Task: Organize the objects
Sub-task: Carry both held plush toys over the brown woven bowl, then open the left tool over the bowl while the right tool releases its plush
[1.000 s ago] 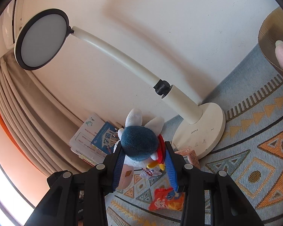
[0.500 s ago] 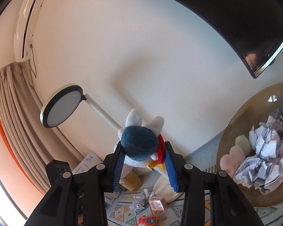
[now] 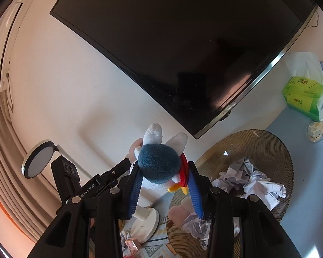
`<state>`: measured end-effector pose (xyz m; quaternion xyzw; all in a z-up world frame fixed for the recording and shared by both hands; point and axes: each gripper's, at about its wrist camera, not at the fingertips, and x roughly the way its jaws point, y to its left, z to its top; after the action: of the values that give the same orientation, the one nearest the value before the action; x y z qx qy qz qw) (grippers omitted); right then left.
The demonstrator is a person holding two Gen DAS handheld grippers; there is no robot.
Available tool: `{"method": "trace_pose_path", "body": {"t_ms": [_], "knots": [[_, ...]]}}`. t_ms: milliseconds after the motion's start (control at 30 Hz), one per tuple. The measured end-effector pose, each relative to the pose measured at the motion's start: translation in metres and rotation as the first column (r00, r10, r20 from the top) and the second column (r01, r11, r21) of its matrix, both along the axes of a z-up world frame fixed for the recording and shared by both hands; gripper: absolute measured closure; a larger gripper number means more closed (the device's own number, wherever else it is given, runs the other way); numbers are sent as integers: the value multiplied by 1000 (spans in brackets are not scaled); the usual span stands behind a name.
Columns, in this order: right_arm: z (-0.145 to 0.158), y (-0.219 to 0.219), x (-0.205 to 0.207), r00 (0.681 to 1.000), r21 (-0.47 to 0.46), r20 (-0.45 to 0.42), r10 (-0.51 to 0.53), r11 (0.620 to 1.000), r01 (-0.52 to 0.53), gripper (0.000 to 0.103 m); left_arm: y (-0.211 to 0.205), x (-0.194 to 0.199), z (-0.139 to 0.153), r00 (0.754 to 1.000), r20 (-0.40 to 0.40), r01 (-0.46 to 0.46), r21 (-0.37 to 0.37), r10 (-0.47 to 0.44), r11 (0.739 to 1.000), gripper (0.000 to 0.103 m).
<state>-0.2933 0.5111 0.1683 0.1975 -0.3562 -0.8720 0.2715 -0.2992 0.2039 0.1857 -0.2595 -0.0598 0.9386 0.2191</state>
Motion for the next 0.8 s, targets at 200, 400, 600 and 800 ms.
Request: {"method": "trace_pose_path", "body": {"t_ms": [200, 400, 600, 800], "knots": [[-18, 5, -19, 998, 26, 65, -8, 1000, 6, 63, 19, -38, -26, 999, 52, -14, -14, 14, 1000, 43], [-37, 9, -36, 984, 41, 165, -74, 997, 68, 14, 28, -72, -56, 982, 190, -10, 27, 4, 1000, 4], [-26, 15, -27, 976, 96, 133, -172, 982, 160, 0, 41, -68, -54, 990, 143, 2, -81, 10, 997, 0], [-17, 18, -20, 974, 66, 134, -184, 982, 177, 0, 29, -63, -35, 990, 136, -14, -71, 24, 997, 0]]}}
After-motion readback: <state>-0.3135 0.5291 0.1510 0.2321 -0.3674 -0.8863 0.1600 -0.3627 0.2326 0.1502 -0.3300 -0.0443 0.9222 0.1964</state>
